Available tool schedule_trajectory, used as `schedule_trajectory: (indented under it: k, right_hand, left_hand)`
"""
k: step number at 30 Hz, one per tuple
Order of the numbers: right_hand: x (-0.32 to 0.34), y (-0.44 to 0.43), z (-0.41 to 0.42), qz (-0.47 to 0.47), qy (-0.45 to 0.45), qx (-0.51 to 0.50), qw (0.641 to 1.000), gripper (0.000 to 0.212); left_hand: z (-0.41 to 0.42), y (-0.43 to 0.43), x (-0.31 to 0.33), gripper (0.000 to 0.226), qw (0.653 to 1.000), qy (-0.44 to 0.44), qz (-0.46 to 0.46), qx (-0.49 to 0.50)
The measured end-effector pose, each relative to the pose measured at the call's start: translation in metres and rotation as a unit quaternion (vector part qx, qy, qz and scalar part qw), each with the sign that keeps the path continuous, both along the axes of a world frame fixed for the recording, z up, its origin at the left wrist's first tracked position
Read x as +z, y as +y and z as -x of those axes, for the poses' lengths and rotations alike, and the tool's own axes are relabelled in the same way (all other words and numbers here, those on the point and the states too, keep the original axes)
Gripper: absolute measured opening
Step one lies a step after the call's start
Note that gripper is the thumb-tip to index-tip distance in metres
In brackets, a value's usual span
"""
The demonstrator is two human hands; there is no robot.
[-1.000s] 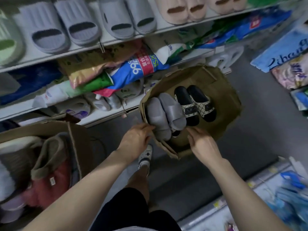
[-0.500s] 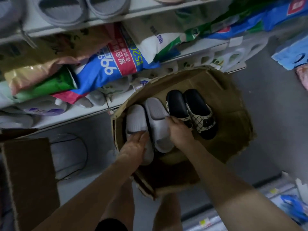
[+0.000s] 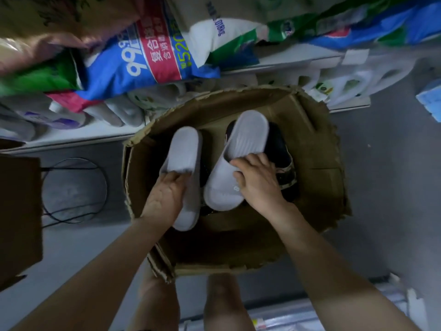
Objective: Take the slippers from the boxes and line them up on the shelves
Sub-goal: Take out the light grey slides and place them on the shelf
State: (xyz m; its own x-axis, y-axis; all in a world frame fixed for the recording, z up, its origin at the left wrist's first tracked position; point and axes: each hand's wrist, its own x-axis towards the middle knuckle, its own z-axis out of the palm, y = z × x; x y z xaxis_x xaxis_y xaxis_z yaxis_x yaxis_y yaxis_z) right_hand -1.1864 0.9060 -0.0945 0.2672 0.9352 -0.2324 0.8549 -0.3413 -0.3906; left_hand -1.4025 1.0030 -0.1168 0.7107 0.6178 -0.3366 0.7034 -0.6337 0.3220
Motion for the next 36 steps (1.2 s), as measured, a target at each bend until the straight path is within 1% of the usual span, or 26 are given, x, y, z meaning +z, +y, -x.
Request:
schedule_trajectory:
  k: [2,4,6,8,10,12,14,15,16,17,18,19,20,22,25,29,33,36]
  right_hand:
    - [0.000,-0.011,-0.021,0.020,-0.022,-0.009,1.000,0.027]
    - [-0.009,-0.019,-0.036,0.036,-0.016,-0.020,0.999,0.026]
    - [-0.024,-0.026,-0.043,0.037,0.009,-0.028,0.999,0.024]
    - [-0.041,-0.032,-0.042,0.035,0.046,-0.051,0.997,0.027]
    - [-0.052,-0.037,-0.037,0.023,0.083,-0.108,0.990,0.041]
    - [-0.058,-0.039,-0.030,0.020,0.078,-0.181,0.980,0.066]
    - [-0.064,-0.041,-0.026,0.043,0.076,-0.253,0.964,0.090]
    - [-0.066,-0.042,-0.025,0.052,0.111,-0.288,0.950,0.098]
    - [-0.069,-0.043,-0.023,0.056,0.169,-0.320,0.930,0.104]
    - [-0.072,-0.044,-0.022,0.060,0.233,-0.347,0.906,0.106]
    - [-0.076,-0.046,-0.021,0.067,0.290,-0.364,0.883,0.105]
    - [-0.078,-0.048,-0.020,0.073,0.327,-0.370,0.866,0.103]
    - [-0.081,-0.050,-0.020,0.073,0.346,-0.370,0.859,0.102]
    - [-0.082,-0.053,-0.020,0.065,0.359,-0.366,0.856,0.101]
    - [-0.076,-0.054,-0.023,0.048,0.387,-0.372,0.843,0.090]
    - [-0.059,-0.055,-0.031,0.056,0.412,-0.387,0.823,0.081]
    - [-0.030,-0.050,-0.030,0.053,0.434,-0.386,0.812,0.066]
    - [-0.001,-0.051,-0.026,0.056,0.447,-0.368,0.813,0.063]
  left_hand:
    - [-0.013,-0.006,0.004,0.056,1.000,-0.005,0.000,0.010]
    - [-0.031,-0.011,0.003,0.053,1.000,-0.022,-0.001,0.013]
    - [-0.051,-0.013,-0.007,0.050,1.000,-0.015,0.011,0.019]
    - [-0.065,-0.012,-0.024,0.049,1.000,-0.011,0.016,0.022]
    - [-0.071,-0.014,-0.039,0.048,0.996,-0.058,0.024,0.057]
    - [-0.069,-0.018,-0.050,0.057,0.986,-0.086,0.040,0.140]
    - [-0.060,-0.021,-0.055,0.072,0.964,-0.065,0.092,0.242]
    - [-0.056,-0.023,-0.055,0.077,0.948,-0.048,0.131,0.285]
    - [-0.051,-0.023,-0.055,0.080,0.933,-0.032,0.171,0.314]
    - [-0.047,-0.024,-0.055,0.079,0.925,-0.017,0.200,0.322]
    - [-0.044,-0.025,-0.054,0.076,0.922,-0.007,0.218,0.319]
    - [-0.041,-0.026,-0.053,0.074,0.920,-0.004,0.231,0.316]
    - [-0.040,-0.027,-0.053,0.072,0.915,-0.011,0.247,0.319]
    - [-0.039,-0.026,-0.051,0.071,0.901,-0.037,0.275,0.334]
    - [-0.040,-0.019,-0.049,0.078,0.871,-0.077,0.309,0.373]
    - [-0.038,-0.012,-0.041,0.082,0.834,-0.117,0.341,0.417]
    - [-0.029,-0.012,-0.015,0.078,0.822,-0.139,0.350,0.428]
    - [-0.015,-0.019,0.013,0.077,0.810,-0.167,0.356,0.436]
